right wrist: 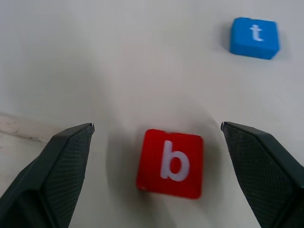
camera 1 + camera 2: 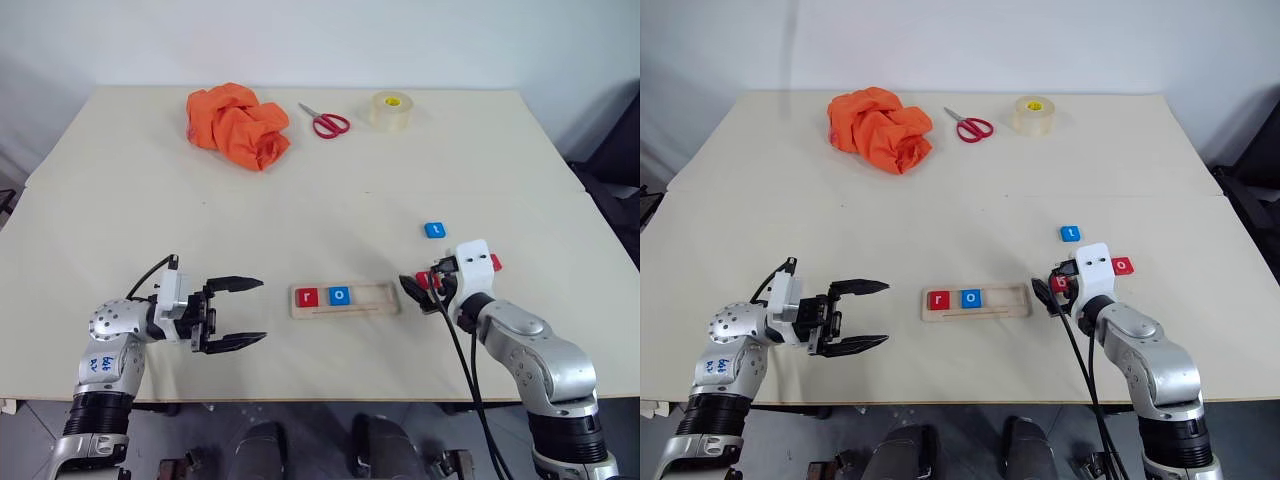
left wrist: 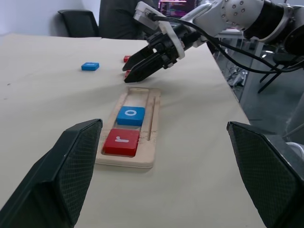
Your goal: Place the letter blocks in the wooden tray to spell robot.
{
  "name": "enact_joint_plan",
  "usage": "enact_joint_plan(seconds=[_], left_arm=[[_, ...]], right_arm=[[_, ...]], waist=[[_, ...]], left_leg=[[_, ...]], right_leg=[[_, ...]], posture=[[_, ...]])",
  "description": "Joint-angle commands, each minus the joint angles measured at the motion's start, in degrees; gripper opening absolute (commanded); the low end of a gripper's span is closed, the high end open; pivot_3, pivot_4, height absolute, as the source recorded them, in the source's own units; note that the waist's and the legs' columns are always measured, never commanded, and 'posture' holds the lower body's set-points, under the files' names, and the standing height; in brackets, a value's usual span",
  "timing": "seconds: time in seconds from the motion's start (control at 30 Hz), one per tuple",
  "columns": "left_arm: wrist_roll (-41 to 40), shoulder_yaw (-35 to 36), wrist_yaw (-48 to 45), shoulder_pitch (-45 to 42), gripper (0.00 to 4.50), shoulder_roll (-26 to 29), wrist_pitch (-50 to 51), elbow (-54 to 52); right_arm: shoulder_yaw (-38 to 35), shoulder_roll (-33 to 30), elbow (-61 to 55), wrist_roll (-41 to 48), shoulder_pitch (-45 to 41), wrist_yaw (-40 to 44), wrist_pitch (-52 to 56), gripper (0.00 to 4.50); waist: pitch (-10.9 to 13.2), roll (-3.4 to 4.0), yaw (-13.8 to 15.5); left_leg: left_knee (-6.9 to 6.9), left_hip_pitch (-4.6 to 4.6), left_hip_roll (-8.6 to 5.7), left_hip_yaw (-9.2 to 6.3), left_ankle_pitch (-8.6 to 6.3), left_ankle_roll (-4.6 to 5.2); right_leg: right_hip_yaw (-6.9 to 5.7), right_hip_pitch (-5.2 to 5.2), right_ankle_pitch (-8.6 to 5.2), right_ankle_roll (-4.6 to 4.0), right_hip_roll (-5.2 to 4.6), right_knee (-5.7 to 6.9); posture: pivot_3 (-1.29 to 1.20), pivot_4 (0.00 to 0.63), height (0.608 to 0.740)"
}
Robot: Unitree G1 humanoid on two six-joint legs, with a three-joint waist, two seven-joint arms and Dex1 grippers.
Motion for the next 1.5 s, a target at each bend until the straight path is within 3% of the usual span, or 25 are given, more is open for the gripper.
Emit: enact_joint_plan(seconds=[0.03, 0.17, 0.2, 0.27, 0.5, 0.53, 0.8, 1.13, 1.4, 1.5], left_arm=[[-1.49, 1.01, 0.19, 0.69, 4.46, 0.52, 0.09, -2.18], [-1.75, 1.02, 0.04, 0.83, 4.46, 0.66, 0.58, -2.53], [-1.84, 1.04, -0.24, 0.9, 4.49, 0.76, 0.65, -2.53], [-1.82, 1.01, -0.5, 0.8, 4.5, 0.85, 0.82, -2.5], [-2.48, 1.86, -2.58, 0.02, 4.5, 2.16, 1.1, -0.9], [-2.59, 2.15, -3.0, -0.03, 4.5, 2.4, 0.98, -0.48], [-2.74, 3.65, -7.93, -1.3, 4.5, 4.04, -2.1, 6.35], [-2.43, 2.32, -8.44, -3.29, 4.5, 3.88, -3.33, 9.2], [-2.56, 1.6, -8.61, -4.17, 4.5, 3.55, -3.52, 9.61], [-2.57, 1.4, -8.81, -4.62, 4.5, 3.37, -3.74, 10.08]], right_arm=[[-0.75, 1.23, -3.87, -0.69, 1.75, -2.36, 2.16, 4.5], [-0.42, 2.39, -4.7, -1.42, 2.89, -3.78, 3.29, 4.5], [-0.49, 2.91, -4.52, -1.37, 3.02, -4.19, 3.64, 4.31], [-0.32, 3.13, -4.28, -1.65, 3.12, -4.2, 3.4, 3.89], [-1.25, 4.28, -5.12, -3.09, 3.48, -5.25, 1.7, 1.51], [-1.98, 4.61, -6.37, -3.02, 3.83, -5.87, 2.23, 1.46], [-4.27, 7.92, -20.69, -2.16, 9.57, -10.34, 10.13, 1.46], [-4.06, 13.53, -23.03, -2.13, 12.82, -12.54, 12.65, 1.46], [-5.89, 11.64, -23.58, -0.56, 11.67, -8.41, 10.79, 4.29], [-6.56, 6.98, -24.14, 1.77, 11.04, -2.94, 10.59, 4.45]], waist=[[0.0, 0.0, 0.01], [0.0, 0.0, -0.01], [0.0, 0.0, -0.01], [0.0, 0.0, -0.02], [-0.01, -0.01, -0.08], [-0.01, -0.01, -0.07], [-0.01, -0.01, 0.02], [-0.01, -0.01, -0.15], [-0.01, -0.01, -0.14], [-0.01, -0.01, -0.11]], left_leg=[[0.0, 0.0, 0.01, 0.0, 0.0, 0.0], [0.0, 0.0, 0.0, 0.01, 0.0, 0.0], [0.0, 0.0, 0.0, 0.01, 0.0, 0.0], [-0.01, 0.0, 0.01, 0.0, 0.0, 0.0], [-0.01, 0.01, 0.02, 0.0, 0.0, 0.0], [-0.01, 0.01, 0.02, 0.01, 0.0, 0.0], [-0.07, -0.11, 0.01, 0.06, 0.0, 0.0], [-0.08, -0.1, 0.03, 0.13, 0.0, 0.0], [-0.1, -0.1, 0.02, 0.13, 0.0, 0.0], [-0.09, -0.1, 0.02, 0.14, 0.0, 0.0]], right_leg=[[0.0, 0.0, 0.0, 0.0, 0.0, 0.0], [0.0, 0.0, 0.0, 0.0, 0.0, -0.01], [0.0, 0.0, 0.0, 0.0, 0.0, -0.01], [0.0, 0.0, 0.0, 0.0, 0.0, 0.0], [0.0, 0.0, 0.0, -0.01, 0.01, -0.01], [0.0, 0.0, 0.0, -0.01, 0.01, -0.01], [0.05, -0.19, -0.01, -0.02, 0.01, 0.01], [0.13, -0.24, -0.01, -0.03, 0.02, 0.04], [0.14, -0.26, -0.01, -0.03, 0.03, 0.04], [0.15, -0.26, -0.01, -0.03, 0.03, 0.04]], posture=[[0.0, 0.15, 0.74], [0.0, 0.15, 0.74], [0.0, 0.15, 0.74], [0.0, 0.15, 0.74], [0.0, 0.15, 0.74], [0.0, 0.15, 0.74], [0.0, 0.15, 0.74], [0.0, 0.15, 0.74], [0.0, 0.15, 0.74], [0.0, 0.15, 0.74]])
